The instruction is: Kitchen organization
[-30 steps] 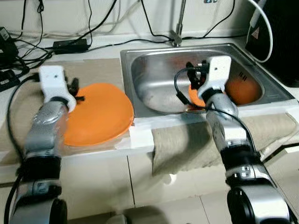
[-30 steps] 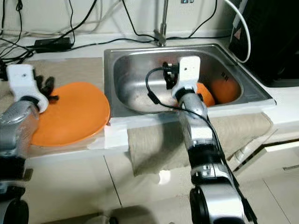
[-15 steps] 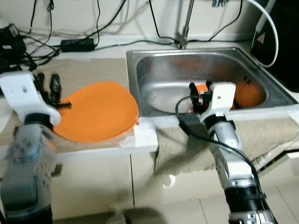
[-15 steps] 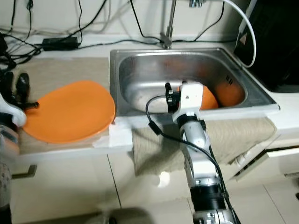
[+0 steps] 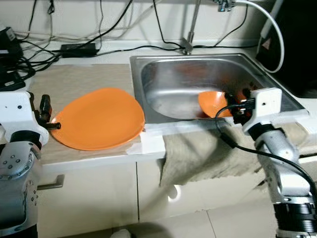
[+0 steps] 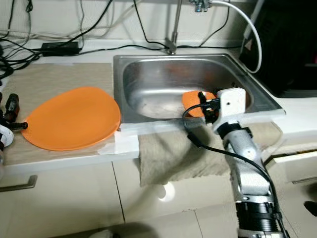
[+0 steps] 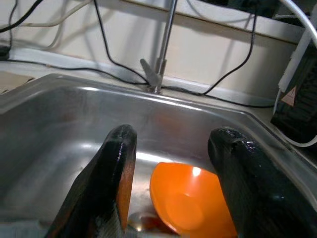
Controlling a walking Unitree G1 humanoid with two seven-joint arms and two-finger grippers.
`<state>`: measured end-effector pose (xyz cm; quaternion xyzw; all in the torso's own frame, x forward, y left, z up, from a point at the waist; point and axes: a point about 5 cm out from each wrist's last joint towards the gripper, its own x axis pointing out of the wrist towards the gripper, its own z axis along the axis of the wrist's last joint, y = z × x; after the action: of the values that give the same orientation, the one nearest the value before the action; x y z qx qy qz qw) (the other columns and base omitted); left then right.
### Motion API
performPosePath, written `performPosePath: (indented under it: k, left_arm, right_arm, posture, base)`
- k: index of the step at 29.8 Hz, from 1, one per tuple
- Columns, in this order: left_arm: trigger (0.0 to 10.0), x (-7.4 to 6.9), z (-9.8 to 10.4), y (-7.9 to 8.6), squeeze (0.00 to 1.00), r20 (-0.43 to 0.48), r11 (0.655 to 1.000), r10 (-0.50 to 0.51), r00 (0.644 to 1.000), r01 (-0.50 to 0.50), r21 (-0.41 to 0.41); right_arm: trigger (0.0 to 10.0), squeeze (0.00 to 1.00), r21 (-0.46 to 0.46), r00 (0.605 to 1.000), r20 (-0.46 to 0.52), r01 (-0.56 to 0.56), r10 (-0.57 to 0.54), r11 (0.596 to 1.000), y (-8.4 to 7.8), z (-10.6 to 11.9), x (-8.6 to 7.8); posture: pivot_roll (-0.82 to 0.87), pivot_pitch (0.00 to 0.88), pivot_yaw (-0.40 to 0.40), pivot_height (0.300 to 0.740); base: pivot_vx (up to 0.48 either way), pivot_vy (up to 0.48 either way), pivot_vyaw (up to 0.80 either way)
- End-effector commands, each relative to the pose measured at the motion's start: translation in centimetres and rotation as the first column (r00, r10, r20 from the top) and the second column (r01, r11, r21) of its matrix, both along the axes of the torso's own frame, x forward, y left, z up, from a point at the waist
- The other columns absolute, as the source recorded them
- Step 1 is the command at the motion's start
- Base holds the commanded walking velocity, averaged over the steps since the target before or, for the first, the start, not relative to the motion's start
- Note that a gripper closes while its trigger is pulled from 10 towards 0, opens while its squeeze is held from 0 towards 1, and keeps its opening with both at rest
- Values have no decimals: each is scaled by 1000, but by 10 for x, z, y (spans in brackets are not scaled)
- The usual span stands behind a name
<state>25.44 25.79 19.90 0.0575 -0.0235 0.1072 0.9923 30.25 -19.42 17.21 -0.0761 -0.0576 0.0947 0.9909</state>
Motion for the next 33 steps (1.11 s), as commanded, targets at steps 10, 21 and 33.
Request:
performPosePath:
  k: [10, 21, 33]
  left_arm:
    - [10000, 15, -10, -11, 1000, -137, 983, -182, 974, 175, -57]
    - [10000, 26, 3, -11, 1000, -115, 985, -171, 979, 167, -42]
    - [10000, 44, 16, 2, 0, -128, 996, -18, 992, 6, -94]
  right_arm:
    - [10000, 0, 45, 986, -62, -151, 153, 988, 30, -3, -6]
    - [10000, 0, 47, 981, -81, -173, 176, 984, 34, -5, -9]
    - [10000, 0, 79, 973, -98, -201, 209, 976, 47, -7, -10]
  posture:
    - [80, 0, -22, 740]
    - [74, 1, -17, 740]
    - [86, 6, -11, 740]
  base:
    - [0, 0, 0]
    - [0, 0, 0]
    - [0, 0, 0]
